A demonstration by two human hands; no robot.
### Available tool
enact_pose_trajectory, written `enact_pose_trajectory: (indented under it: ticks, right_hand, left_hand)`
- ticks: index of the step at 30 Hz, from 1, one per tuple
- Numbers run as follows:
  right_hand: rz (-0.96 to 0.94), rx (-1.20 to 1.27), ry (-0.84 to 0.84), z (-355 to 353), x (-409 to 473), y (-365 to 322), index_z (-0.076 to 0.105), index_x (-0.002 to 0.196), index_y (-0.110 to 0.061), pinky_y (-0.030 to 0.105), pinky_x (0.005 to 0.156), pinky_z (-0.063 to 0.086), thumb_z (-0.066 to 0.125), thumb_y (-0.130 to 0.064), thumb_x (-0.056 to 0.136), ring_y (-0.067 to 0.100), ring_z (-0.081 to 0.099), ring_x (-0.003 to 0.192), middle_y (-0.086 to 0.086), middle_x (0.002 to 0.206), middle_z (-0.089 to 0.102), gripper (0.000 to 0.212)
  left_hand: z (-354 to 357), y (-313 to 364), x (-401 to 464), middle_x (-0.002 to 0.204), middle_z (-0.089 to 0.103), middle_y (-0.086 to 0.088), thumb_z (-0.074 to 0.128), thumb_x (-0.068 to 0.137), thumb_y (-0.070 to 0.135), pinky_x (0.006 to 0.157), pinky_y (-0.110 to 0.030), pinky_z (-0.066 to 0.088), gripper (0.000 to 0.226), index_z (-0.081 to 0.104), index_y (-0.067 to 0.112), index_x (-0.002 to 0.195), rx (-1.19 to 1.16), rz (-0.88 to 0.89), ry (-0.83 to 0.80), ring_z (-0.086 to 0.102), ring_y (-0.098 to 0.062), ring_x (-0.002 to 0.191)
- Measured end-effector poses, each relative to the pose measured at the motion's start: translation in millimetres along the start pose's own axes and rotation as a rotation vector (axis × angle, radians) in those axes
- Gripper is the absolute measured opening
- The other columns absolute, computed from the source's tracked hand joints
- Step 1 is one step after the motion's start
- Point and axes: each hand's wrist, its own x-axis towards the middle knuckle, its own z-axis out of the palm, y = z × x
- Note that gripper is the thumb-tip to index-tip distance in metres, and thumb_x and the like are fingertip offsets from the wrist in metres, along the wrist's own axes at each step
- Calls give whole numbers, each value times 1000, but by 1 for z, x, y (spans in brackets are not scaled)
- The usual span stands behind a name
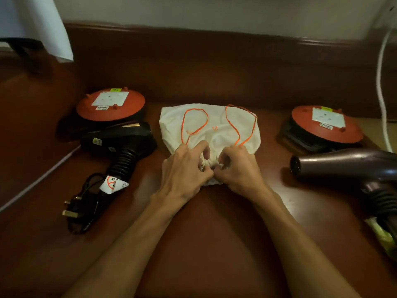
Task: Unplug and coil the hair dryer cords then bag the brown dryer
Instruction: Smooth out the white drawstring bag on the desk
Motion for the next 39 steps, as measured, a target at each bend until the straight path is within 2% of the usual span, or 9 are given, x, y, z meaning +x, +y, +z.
enact_pose_trajectory:
  ticks: [7, 11, 15, 21, 24, 28, 31, 35, 39]
  right_hand:
    - [46, -35, 109, 1, -5, 6, 55, 82, -19, 36, 84, 34, 69, -31, 80, 17, 41, 93, -4, 92, 50, 19]
    - [2, 22, 66, 0, -10, 3, 50, 87, -20, 37, 85, 31, 67, -33, 85, 18, 41, 86, -5, 81, 54, 21]
    - [-48, -33, 72, 1, -11, -5, 45, 89, -20, 42, 86, 33, 61, -19, 82, 22, 41, 88, -3, 80, 55, 18]
    - [-16, -93, 238, -1, -7, 3, 75, 86, -24, 35, 77, 26, 61, -16, 86, 24, 47, 96, 1, 86, 61, 15]
    - [-6, -94, 228, -1, -7, 4, 79, 98, -30, 35, 80, 30, 65, -23, 88, 22, 45, 98, -2, 91, 57, 19]
    - [3, -184, 126, 1, -11, -5, 63, 132, -37, 34, 83, 25, 64, -33, 86, 22, 39, 106, 0, 107, 48, 45]
    - [62, -233, 177, 6, -11, -9, 69, 123, -34, 37, 86, 29, 63, -32, 85, 26, 39, 113, 4, 120, 48, 38]
    - [112, -239, 365, 10, -8, -9, 81, 98, -24, 42, 81, 34, 64, -12, 81, 31, 46, 103, 9, 113, 55, 27]
    - [105, -211, 393, 3, -8, -2, 79, 107, -27, 37, 76, 29, 65, -8, 88, 29, 43, 94, 4, 97, 48, 30]
  left_hand:
    - [-1, -3, -2, 80, 61, 7, 68, 78, 32, 53, -18, 27, 16, 62, 35, 93, 29, -24, 35, 51, -13, 86]
    - [3, -6, -3, 87, 61, 9, 74, 78, 43, 66, -27, 35, 17, 72, 33, 92, -14, -45, -50, 46, -13, 93]
    - [5, -3, -3, 91, 58, 5, 72, 79, 42, 76, -30, 32, 15, 68, 31, 88, 63, -72, -6, 48, -18, 98]
    - [0, -7, -3, 101, 60, 8, 66, 82, 27, 80, -33, 20, 9, 73, 32, 83, 170, -95, 58, 49, -16, 103]
    - [0, -9, -4, 106, 60, 9, 62, 90, 30, 83, -34, 18, 17, 78, 37, 91, 153, -105, 36, 48, -13, 108]
    - [0, -7, -3, 112, 60, 8, 55, 95, 43, 90, -39, 27, 27, 71, 48, 116, 198, -89, -40, 46, -17, 111]
    - [2, -4, 0, 116, 60, 6, 54, 95, 44, 93, -41, 29, 29, 69, 49, 119, 237, -93, -84, 45, -19, 113]
    - [-3, -4, 2, 116, 54, 4, 55, 92, 32, 93, -40, 28, 44, 61, 52, 130, 214, -86, -76, 42, -20, 113]
    - [-17, -12, 4, 116, 40, 7, 51, 89, 12, 97, -38, 24, 65, 49, 54, 139, 140, -59, -206, 35, -16, 114]
